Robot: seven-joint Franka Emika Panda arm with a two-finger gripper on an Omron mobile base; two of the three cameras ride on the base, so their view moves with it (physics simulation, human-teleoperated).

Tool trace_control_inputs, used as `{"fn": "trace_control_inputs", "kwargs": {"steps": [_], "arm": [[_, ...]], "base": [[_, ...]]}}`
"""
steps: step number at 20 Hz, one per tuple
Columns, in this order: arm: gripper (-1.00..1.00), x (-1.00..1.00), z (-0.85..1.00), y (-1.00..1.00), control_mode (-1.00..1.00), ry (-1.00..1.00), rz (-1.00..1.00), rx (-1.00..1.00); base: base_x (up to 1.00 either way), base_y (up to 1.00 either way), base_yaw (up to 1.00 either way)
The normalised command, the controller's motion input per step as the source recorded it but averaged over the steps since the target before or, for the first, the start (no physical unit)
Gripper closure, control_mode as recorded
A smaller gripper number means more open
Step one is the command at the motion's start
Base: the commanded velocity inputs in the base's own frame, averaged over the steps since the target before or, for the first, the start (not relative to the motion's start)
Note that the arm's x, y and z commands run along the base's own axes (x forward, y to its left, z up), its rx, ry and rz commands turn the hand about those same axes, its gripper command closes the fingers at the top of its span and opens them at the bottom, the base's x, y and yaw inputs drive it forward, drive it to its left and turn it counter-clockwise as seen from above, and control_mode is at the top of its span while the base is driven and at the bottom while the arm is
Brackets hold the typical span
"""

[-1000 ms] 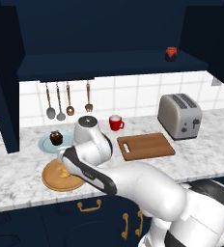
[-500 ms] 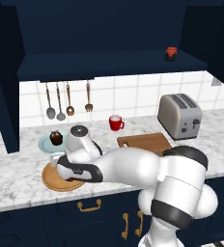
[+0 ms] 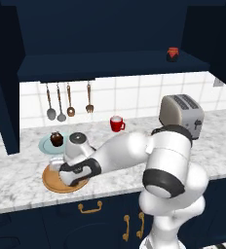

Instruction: From the different types of pastries on the counter, select a croissant and place it on the cutting board. Then retrieve a jar of jam from the cabinet and place it alongside the croissant on the cutting board.

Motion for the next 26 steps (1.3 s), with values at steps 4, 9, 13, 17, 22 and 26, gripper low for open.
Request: {"fn": "trace_control_inputs", "kwargs": {"steps": [4, 9, 13, 17, 22, 26], "arm": [[-1.0, 0.28, -0.25, 0.22, -1.0, 0.0, 0.0, 0.0], [1.0, 0.24, -0.3, 0.23, -1.0, 0.0, 0.0, 0.0], [1.0, 0.19, -0.37, 0.3, -1.0, 0.0, 0.0, 0.0], [1.0, 0.02, -0.07, 0.04, -1.0, 0.0, 0.0, 0.02], [1.0, -0.08, 0.47, -0.43, -1.0, -0.02, 0.0, 0.13], [1.0, -0.01, 0.65, -0.98, -1.0, -0.01, 0.0, 0.24]], "base": [[0.0, 0.0, 0.0], [0.0, 0.0, 0.0], [0.0, 0.0, 0.0], [0.0, 0.0, 0.0], [0.0, 0.0, 0.0], [0.0, 0.0, 0.0]]}}
